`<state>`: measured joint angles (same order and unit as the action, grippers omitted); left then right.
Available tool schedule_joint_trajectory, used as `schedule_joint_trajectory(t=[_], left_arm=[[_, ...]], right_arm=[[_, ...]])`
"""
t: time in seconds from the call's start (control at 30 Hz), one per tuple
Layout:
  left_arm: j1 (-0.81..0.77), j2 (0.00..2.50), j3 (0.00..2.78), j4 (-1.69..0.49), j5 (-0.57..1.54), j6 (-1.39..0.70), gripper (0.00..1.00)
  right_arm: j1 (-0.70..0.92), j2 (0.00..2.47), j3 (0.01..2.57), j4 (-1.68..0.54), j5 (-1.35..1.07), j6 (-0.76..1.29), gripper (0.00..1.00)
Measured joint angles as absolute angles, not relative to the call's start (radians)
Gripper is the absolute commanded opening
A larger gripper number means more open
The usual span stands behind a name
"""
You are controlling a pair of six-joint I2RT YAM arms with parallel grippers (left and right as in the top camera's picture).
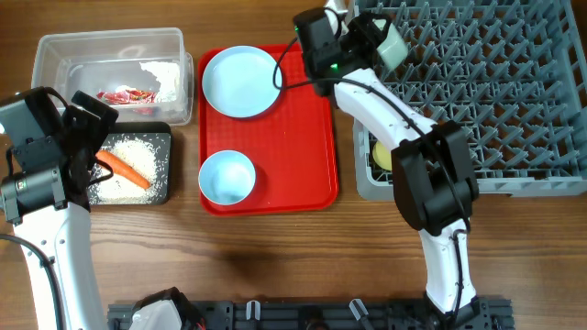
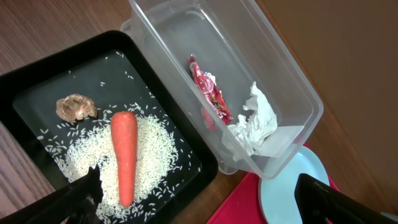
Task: Sort waste into correct bins and load items into the dishwasher rack
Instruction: 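Move the right gripper to the light blue bowl and grasp its rim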
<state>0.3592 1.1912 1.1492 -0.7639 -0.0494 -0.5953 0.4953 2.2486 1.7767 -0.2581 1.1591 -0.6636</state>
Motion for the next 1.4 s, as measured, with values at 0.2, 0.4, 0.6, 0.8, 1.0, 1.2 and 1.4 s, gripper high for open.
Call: schedule_joint_trajectory(t=[0.2, 0.4, 0.6, 0.8, 1.0, 1.2, 1.4], left_arm=[[0.359, 1.191, 1.149, -0.764, -0.049, -0.595, 1.00], [0.359, 1.191, 1.149, -0.764, -0.049, -0.595, 1.00], [0.359, 1.191, 1.149, -0.764, -0.049, -0.595, 1.00], [0.359, 1.191, 1.149, -0.763, -0.049, -0.595, 1.00], [0.359, 1.191, 1.149, -0.764, -0.049, -0.595, 1.00], [0.359, 1.191, 1.149, -0.764, -0.049, -0.595, 1.00], [0.359, 1.191, 1.149, -0.764, -0.049, -0.595, 1.00]], right_arm=[[0.529, 2.249, 1.776, -0.254, 1.159, -0.680, 1.00], [0.564, 2.249, 1.776, -0.192, 1.147, -0.694, 1.00], [0.577, 2.188, 1.773, -0.425, 0.960, -0.511, 1.00], [0.580, 2.033, 1.769, -0.756, 0.295, -0.182, 1.00], [0.592, 2.000, 1.769, -0.801, -0.234, 0.024, 0.88], [0.629, 2.044, 1.714, -0.807, -0.345, 0.187, 0.68], [0.741, 2.127, 1.656, -0.774, -0.296, 0.376, 0.45]])
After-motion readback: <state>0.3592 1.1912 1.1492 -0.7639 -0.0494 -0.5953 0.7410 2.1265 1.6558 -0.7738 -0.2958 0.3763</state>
